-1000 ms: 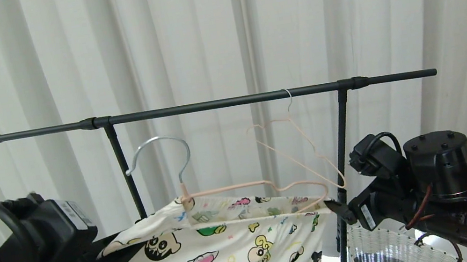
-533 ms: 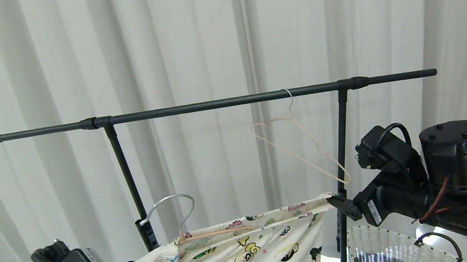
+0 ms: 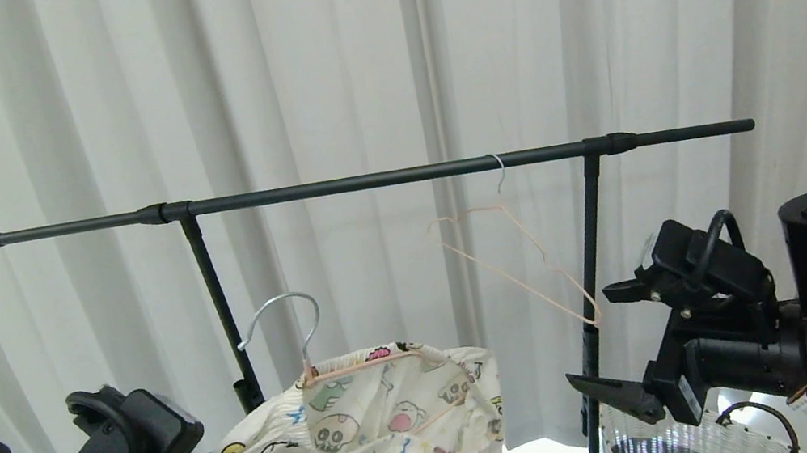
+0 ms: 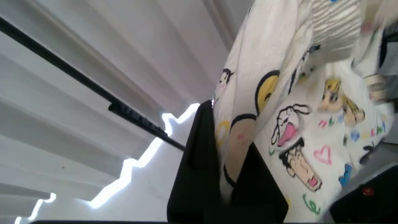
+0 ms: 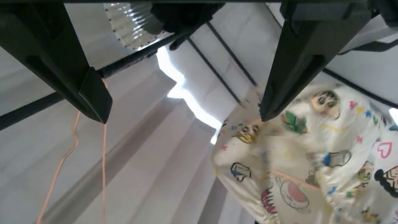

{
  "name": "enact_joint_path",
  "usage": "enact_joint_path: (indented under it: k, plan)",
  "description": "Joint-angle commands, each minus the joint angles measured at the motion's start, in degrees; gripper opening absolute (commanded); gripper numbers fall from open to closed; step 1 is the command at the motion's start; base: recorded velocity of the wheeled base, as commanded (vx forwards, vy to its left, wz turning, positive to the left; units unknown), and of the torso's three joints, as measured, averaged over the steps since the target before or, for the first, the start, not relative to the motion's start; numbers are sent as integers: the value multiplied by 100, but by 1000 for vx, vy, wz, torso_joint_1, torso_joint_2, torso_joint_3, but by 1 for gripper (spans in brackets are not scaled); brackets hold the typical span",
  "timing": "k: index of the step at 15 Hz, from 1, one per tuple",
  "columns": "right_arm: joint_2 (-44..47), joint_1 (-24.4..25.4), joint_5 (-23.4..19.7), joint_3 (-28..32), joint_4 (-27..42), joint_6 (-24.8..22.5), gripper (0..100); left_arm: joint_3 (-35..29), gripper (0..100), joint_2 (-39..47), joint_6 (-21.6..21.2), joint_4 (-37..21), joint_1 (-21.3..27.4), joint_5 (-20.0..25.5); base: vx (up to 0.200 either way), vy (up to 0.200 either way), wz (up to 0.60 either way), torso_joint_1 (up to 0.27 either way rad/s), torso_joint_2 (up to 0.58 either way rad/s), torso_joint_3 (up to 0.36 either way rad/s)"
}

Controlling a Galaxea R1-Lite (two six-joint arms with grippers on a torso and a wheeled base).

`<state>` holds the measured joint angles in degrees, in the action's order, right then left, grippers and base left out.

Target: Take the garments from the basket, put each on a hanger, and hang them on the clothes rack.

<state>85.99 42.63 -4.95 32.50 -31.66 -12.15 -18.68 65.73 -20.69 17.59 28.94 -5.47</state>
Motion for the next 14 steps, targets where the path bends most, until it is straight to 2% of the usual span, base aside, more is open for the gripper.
enact_joint_path:
  k: [1, 4, 7, 9, 11, 14]
  plan:
    - [-179, 52, -59, 46, 11, -33, 100, -4, 0, -52, 12, 25, 129, 11, 0, 0, 0, 0, 0, 0]
    - [-250, 360, -542, 362, 301, -270, 100, 4, 0, 1, 12, 280, 674, 134, 0, 0, 0, 0, 0, 0]
    - [-346, 764, -1105, 978, 1267, -560, 100, -66, 0, 19, -129, 315, 1096, 706, 0, 0, 0, 0, 0, 0]
    - [-355, 1028, -1298, 1496, 2041, -797, 100, -75, 0, 10, -603, 315, 1123, 1022, 0, 0, 0, 0, 0, 0]
    - [-355, 1336, -1465, 1769, 2753, -920, 100, -207, 0, 27, -884, 324, 1131, 1356, 0, 0, 0, 0, 0, 0]
    - [-127, 1652, -1474, 1812, 2955, -938, 100, -409, 0, 80, -963, 315, 1131, 1400, 0, 0, 0, 0, 0, 0]
